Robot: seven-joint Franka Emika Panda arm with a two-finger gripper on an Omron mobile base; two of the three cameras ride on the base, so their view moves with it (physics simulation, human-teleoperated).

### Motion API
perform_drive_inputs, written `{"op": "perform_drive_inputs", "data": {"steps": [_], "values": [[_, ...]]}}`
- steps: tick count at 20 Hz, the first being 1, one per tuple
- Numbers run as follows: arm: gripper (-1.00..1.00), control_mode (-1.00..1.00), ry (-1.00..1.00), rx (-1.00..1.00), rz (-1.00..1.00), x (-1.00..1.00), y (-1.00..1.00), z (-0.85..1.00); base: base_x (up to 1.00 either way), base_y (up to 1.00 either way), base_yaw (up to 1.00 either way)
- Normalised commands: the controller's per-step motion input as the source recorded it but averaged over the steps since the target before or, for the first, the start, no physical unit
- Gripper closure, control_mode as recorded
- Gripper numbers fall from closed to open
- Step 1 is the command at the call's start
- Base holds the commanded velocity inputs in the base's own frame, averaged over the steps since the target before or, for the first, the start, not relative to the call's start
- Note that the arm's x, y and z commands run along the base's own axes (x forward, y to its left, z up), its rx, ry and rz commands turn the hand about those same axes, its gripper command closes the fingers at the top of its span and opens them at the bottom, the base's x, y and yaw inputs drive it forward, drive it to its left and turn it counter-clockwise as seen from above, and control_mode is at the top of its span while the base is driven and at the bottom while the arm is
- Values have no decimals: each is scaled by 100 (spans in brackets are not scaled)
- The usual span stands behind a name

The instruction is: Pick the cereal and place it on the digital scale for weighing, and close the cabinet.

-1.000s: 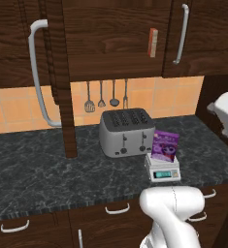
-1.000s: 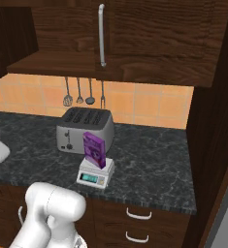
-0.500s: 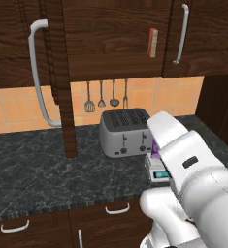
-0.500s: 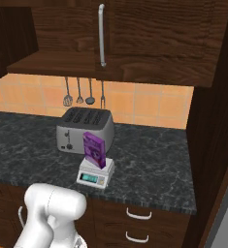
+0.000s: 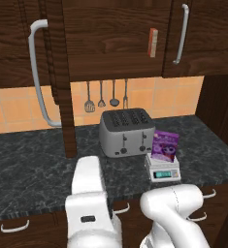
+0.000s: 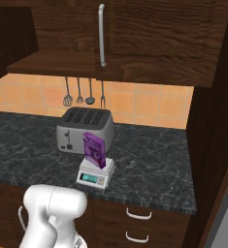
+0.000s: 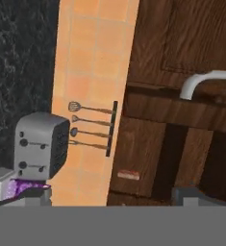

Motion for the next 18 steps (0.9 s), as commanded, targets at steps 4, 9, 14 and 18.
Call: {"op": "perform_drive_inputs", "data": {"steps": [4, 9, 14, 18], "values": [[-100, -100, -40, 25, -16, -29, 100, -65, 0, 0, 0], [-100, -100, 4, 0, -9, 42, 70, -6, 0, 0, 0], [-100, -100, 0, 0, -4, 100, 4, -12, 0, 0, 0], [-100, -100, -24, 0, -21, 99, 16, 13, 0, 0, 0]]}}
